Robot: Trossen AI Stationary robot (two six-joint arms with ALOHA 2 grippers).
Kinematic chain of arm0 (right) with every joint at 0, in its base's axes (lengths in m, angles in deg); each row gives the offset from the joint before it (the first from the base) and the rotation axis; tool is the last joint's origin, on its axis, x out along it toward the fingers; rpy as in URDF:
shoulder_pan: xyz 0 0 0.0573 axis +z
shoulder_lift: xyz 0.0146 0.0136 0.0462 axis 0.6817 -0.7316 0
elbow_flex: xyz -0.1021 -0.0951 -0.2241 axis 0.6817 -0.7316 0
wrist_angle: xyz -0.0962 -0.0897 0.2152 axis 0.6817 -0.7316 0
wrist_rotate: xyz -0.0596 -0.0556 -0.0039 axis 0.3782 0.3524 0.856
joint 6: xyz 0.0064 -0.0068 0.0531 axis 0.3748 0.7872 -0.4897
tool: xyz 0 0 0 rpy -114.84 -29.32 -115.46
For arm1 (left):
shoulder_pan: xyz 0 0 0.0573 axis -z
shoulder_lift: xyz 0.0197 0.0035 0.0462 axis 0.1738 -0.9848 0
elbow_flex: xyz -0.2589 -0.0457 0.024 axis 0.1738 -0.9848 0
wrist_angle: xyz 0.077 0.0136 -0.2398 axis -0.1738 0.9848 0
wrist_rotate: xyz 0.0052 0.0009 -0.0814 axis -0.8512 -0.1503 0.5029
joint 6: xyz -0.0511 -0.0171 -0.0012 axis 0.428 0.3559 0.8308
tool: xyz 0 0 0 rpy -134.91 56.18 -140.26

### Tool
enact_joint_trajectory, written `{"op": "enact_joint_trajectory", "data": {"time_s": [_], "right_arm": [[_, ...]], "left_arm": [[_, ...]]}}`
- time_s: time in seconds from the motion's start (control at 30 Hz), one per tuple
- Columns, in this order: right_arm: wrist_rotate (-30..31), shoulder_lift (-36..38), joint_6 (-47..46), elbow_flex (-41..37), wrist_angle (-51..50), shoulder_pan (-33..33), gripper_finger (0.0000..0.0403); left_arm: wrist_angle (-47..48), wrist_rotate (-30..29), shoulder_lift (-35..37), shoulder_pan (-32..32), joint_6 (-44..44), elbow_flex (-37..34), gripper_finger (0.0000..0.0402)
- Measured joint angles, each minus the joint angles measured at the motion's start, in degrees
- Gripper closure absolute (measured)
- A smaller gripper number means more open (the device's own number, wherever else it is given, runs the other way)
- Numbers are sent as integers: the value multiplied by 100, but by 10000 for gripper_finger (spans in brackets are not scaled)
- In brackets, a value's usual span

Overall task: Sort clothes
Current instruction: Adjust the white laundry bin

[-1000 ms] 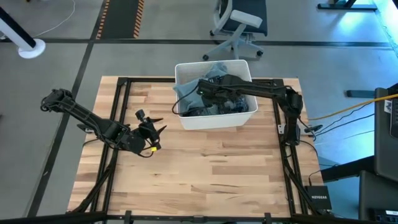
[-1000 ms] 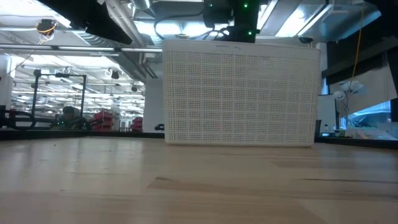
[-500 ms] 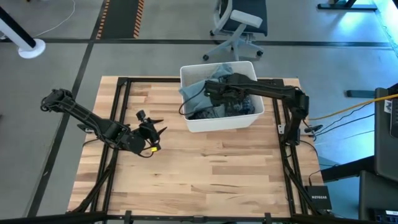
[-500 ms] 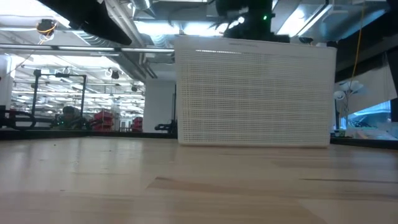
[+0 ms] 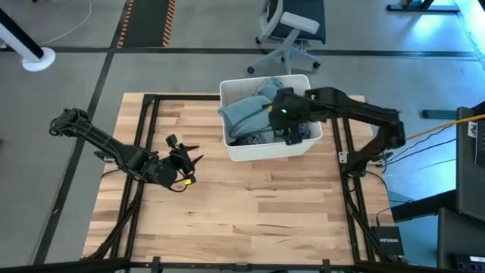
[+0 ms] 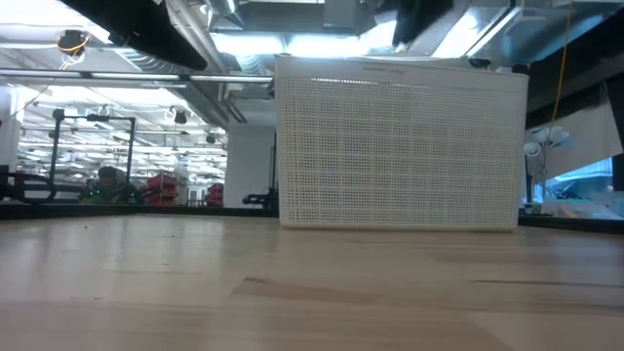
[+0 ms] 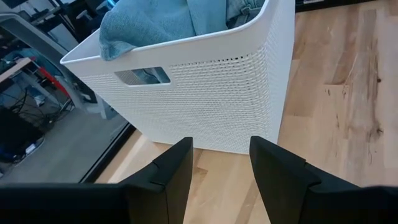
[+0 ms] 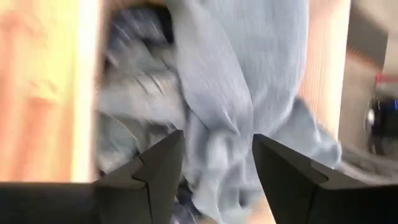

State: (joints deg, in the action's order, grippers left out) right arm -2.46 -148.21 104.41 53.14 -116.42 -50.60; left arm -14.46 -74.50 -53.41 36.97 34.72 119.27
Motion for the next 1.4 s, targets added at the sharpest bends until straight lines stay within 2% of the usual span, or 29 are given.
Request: {"op": "enact_joint_trajectory", "data": {"time_s": [0.23, 0.37, 0.5, 0.63, 0.87, 1.17, 1.4], "right_arm": [[-244, 243, -249, -226, 772, 1396, 192], [-242, 220, -234, -1001, 1627, 2124, 191], [-92, 211, -109, -1952, 2399, 2394, 191], [48, 211, -73, -2688, 2575, 2317, 191], [1126, 211, 413, -3247, 2823, 1926, 191], [1118, 211, 1030, -3274, 3667, 1232, 191], [1001, 211, 1158, -3273, 3847, 779, 191]], "left_arm": [[-9, 0, 0, 0, -7, 0, 247], [-11, 0, 0, 0, 1, 0, 247], [-13, 0, 0, 0, 2, 0, 247], [-17, 0, 0, 0, 2, 0, 247], [-19, -2, 0, 0, -33, 0, 247], [-13, -5, 0, 0, -37, 0, 247], [-11, -7, 0, 0, -39, 0, 247]]}}
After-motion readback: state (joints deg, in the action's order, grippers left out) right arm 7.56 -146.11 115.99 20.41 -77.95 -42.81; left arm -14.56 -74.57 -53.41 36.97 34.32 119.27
